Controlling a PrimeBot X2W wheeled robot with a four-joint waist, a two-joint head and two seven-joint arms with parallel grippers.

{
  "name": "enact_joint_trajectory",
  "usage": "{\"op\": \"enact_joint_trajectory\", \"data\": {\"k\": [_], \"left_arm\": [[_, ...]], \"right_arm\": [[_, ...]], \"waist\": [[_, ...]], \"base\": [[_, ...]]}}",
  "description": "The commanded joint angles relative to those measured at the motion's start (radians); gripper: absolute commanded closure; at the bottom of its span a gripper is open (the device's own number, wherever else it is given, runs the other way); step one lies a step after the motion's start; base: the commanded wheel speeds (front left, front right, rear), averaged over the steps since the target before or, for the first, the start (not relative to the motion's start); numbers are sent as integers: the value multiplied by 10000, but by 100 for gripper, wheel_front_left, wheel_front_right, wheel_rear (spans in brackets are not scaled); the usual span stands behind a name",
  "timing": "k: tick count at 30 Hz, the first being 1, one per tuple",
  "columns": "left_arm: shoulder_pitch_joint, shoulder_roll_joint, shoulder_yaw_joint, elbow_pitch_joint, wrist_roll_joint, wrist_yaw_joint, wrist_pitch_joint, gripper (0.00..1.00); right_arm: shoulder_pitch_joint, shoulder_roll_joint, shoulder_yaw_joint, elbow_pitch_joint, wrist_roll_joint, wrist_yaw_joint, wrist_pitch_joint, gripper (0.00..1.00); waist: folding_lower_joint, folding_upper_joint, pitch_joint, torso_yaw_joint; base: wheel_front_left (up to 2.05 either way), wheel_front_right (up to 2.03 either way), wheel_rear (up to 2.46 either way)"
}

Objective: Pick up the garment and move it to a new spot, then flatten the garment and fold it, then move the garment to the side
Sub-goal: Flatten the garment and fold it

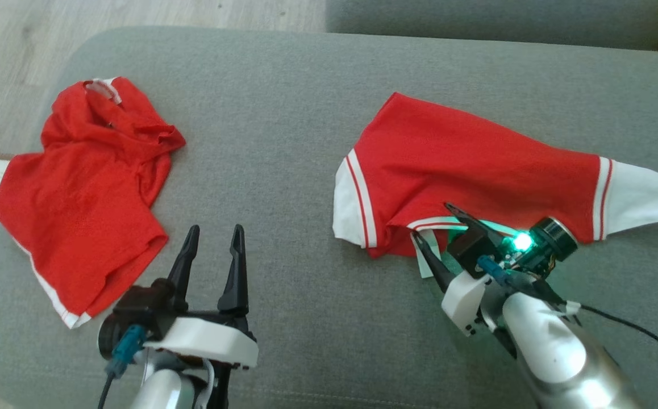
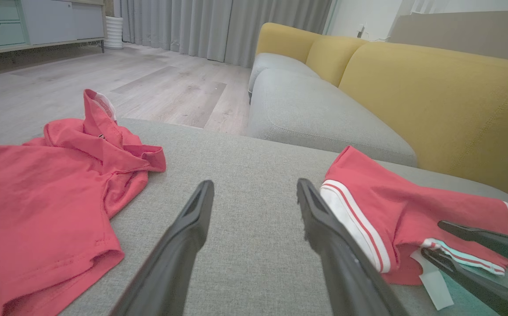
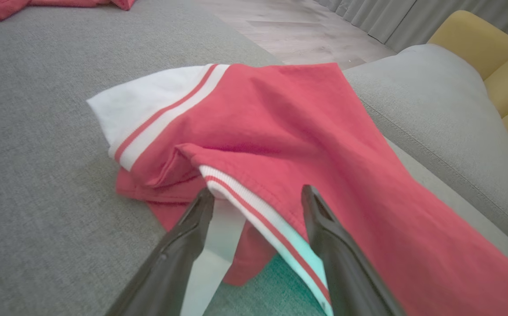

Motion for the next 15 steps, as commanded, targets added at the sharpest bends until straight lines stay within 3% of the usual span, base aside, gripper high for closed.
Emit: {"op": "enact_joint_trajectory", "data": {"k": [1, 5, 7, 8, 15], "left_arm": [[-457, -9, 313, -392, -91, 65, -122, 0], [-473, -9, 311, -390, -104, 74, -122, 0], [-474, -9, 302, -393, -109, 85, -122, 0], [-481, -9, 296, -386, -114, 90, -122, 0], [-354, -9, 379, -306, -79, 116, -122, 0]], "right_arm": [[-426, 9, 195, -171, 70, 67, -28, 0], [-630, 5, 430, 191, 85, 67, 59, 3], [-735, 33, 613, 399, 227, 67, 147, 60], [-857, 75, 743, 518, 452, 67, 171, 100], [-1207, 323, 1496, -284, 2047, 67, 419, 100]], "waist": [[0, 0, 46, 65], [0, 0, 76, 141], [0, 0, 85, 157], [0, 0, 71, 160], [0, 0, -273, 26]], "base": [[0, 0, 0], [0, 0, 0], [0, 0, 0], [0, 0, 0], [0, 0, 0]]}}
